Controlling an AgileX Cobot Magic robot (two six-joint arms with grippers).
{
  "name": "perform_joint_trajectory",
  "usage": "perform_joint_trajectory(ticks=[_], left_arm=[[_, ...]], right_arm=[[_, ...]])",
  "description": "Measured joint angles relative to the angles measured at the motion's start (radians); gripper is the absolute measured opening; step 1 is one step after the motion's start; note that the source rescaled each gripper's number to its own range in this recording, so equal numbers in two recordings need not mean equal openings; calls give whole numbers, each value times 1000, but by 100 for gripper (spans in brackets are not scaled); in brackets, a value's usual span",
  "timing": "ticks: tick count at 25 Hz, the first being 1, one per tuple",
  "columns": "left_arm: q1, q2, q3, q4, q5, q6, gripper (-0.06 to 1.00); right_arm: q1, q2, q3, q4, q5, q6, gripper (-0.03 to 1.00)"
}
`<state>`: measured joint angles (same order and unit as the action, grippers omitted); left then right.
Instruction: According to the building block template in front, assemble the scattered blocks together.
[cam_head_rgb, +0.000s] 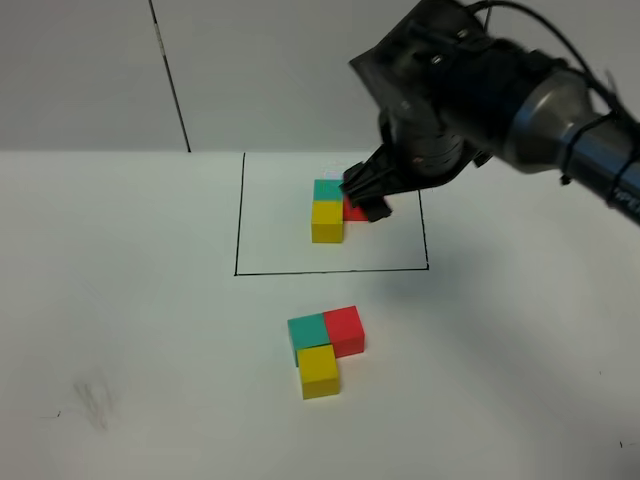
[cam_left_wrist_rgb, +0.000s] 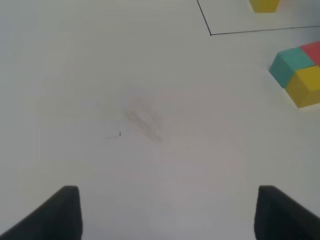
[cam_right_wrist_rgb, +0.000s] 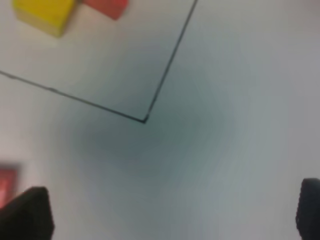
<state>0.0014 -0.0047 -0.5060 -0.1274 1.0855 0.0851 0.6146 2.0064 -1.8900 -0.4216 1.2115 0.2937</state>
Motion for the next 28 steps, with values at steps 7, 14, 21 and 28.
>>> perform_joint_trajectory(ticks=[7, 14, 21, 28], left_arm=[[0, 0, 0, 0, 0, -1, 74], [0, 0, 0, 0, 0, -1, 74], [0, 0, 0, 0, 0, -1, 74], [0, 0, 0, 0, 0, -1, 74]], right_arm=[[-244, -135, 67, 56, 1, -183, 100], [-495, -380, 296, 171, 2, -352, 100], [-688, -780, 581, 213, -11, -344, 100], [-703, -1232, 755, 158, 0, -294, 100]])
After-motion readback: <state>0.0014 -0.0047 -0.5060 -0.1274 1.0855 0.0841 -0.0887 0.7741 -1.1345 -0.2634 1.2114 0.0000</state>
